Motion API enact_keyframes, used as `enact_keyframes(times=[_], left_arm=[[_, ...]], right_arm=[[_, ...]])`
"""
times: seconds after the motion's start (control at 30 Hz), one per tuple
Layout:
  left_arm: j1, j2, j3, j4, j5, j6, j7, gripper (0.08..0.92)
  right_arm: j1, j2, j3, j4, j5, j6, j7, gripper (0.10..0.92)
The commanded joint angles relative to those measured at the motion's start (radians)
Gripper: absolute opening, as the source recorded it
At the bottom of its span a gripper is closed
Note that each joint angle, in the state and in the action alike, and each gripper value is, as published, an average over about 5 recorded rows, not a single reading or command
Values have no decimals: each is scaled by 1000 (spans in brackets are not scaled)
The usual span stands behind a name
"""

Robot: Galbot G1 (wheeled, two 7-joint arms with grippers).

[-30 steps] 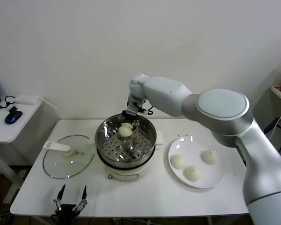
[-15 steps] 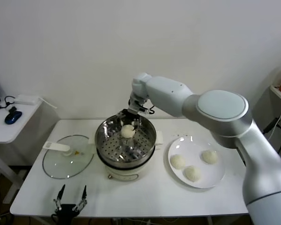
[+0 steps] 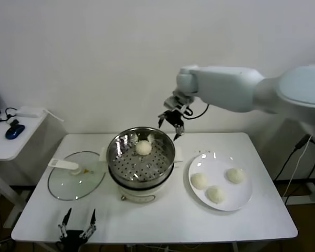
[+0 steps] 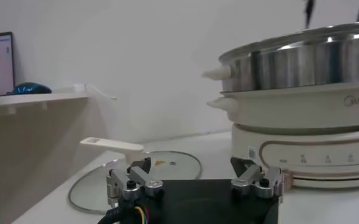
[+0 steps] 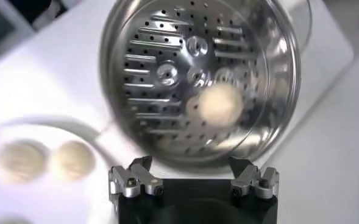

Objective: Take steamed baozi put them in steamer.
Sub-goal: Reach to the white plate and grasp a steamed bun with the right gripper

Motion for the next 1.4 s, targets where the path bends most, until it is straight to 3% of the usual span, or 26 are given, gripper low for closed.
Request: enact_keyframes(times=[0.03, 0.47, 0.63, 0.87, 1.4], left_arm=[[3, 1, 1, -2, 0, 1, 1, 823], [-6, -10, 4, 17, 13, -5, 2, 823], [-9, -15, 3, 24, 16, -7, 1, 823], [-11, -15, -3, 31, 20, -9, 1, 823], [-15, -12, -11, 45, 28, -13, 0, 823]], right_arm=[[144, -233, -157, 284, 222, -360, 7, 823], [-51, -394, -118, 411, 31, -442, 159, 823], [-158, -401, -73, 377, -65, -476, 235, 823], [-358, -361, 71, 286, -84, -521, 372, 823], [-500, -282, 203, 178, -90, -541, 443, 823]])
